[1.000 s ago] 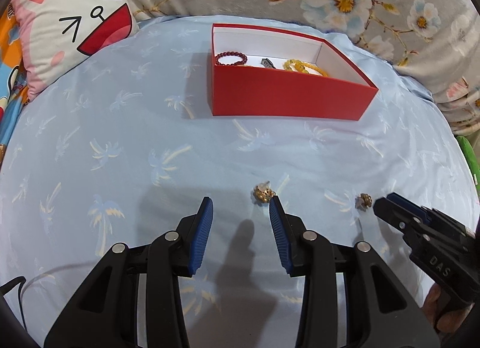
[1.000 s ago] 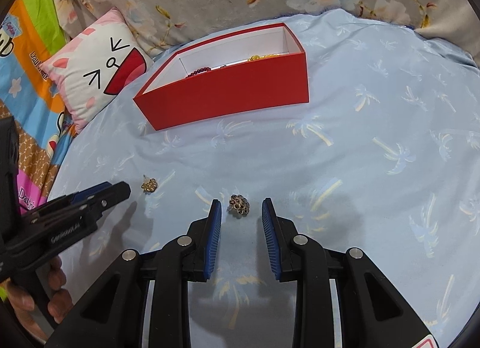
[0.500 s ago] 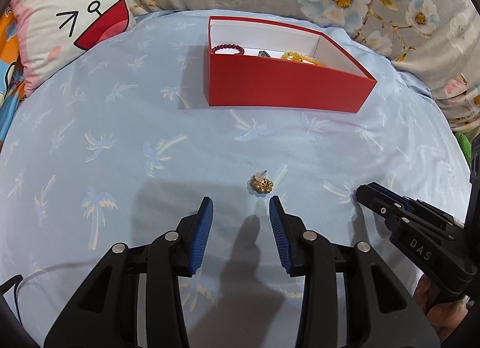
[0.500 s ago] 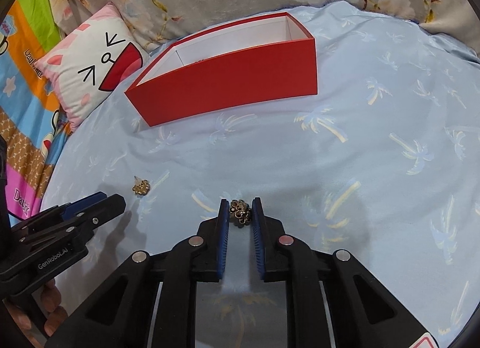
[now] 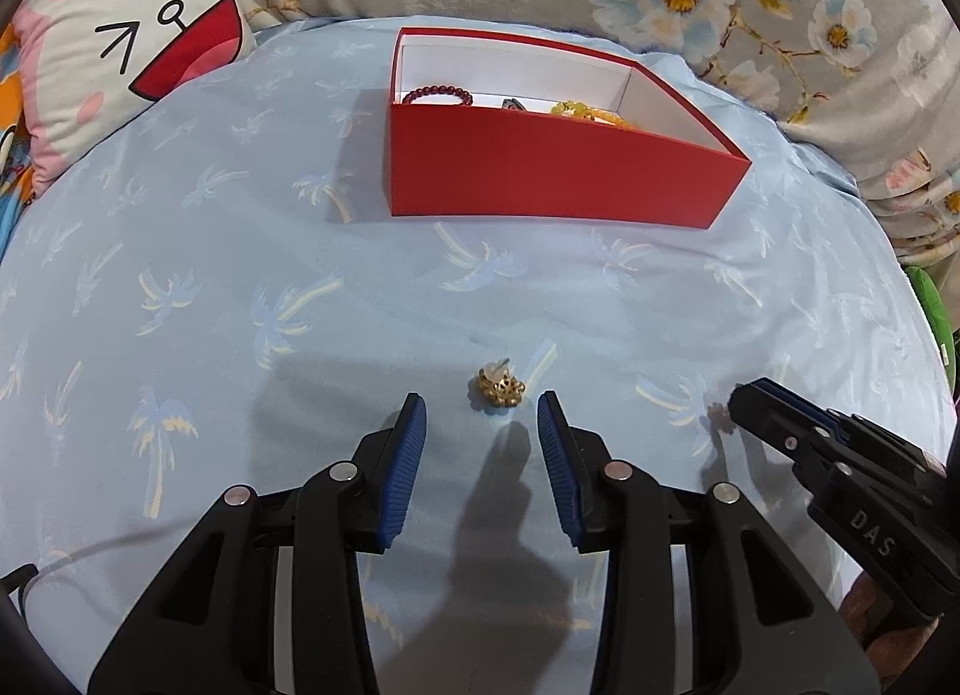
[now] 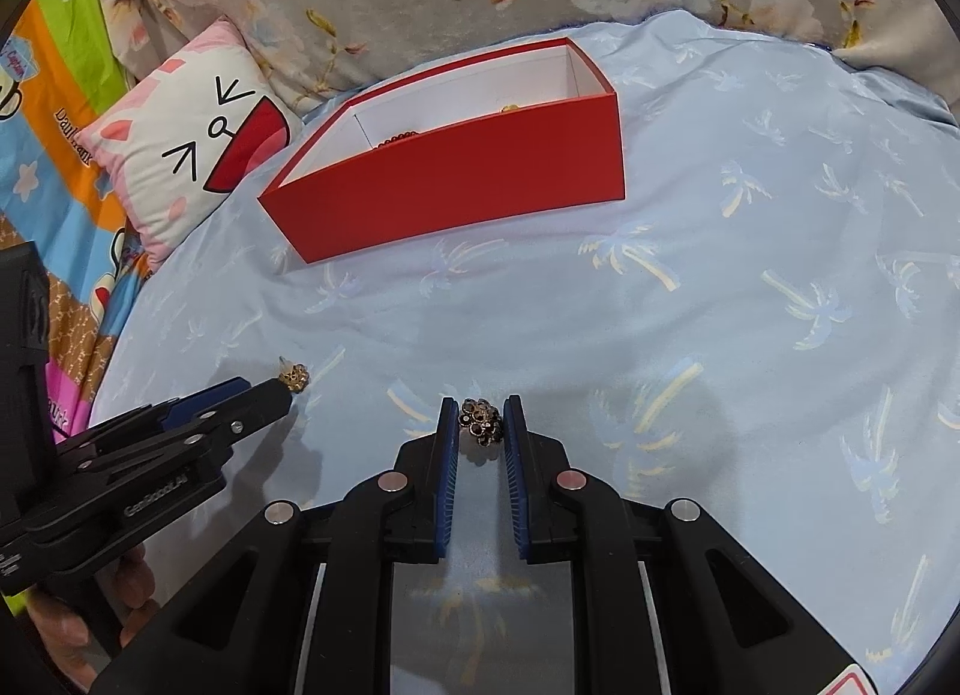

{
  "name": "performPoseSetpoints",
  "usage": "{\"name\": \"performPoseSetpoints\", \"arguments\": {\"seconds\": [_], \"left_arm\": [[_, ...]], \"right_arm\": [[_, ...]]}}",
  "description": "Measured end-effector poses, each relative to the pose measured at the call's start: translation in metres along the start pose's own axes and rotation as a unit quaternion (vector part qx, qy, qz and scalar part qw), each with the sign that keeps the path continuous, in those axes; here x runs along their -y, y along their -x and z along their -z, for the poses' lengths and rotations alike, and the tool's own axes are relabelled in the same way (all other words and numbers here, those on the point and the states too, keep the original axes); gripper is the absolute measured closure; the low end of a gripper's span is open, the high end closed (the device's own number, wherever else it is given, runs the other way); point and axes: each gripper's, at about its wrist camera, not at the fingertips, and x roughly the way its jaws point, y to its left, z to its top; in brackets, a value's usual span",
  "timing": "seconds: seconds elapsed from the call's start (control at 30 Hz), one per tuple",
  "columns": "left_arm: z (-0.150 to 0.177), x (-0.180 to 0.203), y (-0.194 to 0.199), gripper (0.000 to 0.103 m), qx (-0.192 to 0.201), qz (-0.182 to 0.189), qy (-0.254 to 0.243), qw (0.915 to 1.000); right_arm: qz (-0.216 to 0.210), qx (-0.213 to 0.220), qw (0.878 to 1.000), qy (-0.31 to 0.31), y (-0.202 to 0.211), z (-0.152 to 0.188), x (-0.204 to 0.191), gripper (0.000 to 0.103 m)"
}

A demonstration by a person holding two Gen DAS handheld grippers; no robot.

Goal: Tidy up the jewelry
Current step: 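Grasp the other small gold earring with the left tool, then carry both gold earrings into the red box with both tools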

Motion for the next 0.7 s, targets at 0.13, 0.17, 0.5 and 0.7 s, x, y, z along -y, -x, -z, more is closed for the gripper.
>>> {"name": "performPoseSetpoints", "arguments": {"seconds": [0.13,0.17,0.5,0.7], "left_arm": [[-0.0029,0.0012,-0.0049,0.069,0.000,0.001,-0.003,1.0000],[-0.0036,0.0025,-0.0060,0.069,0.001,-0.001,-0.005,1.0000],[-0.0054,0.0089,-0.0107,0.087,0.005,0.002,-0.019,0.9998],[-0.0061,0.0080,-0.0086,0.090,0.002,0.010,-0.013,0.9999]], "right_arm": [[-0.001,0.001,1.000,0.000,0.0011,-0.0009,0.0010,0.089],[-0.002,0.001,1.000,-0.001,0.0009,-0.0007,0.0009,0.089],[-0.003,0.001,1.000,-0.005,0.0016,-0.0036,0.0021,0.089],[-0.006,0.005,1.000,-0.004,0.0038,-0.0048,0.0014,0.089]]}}
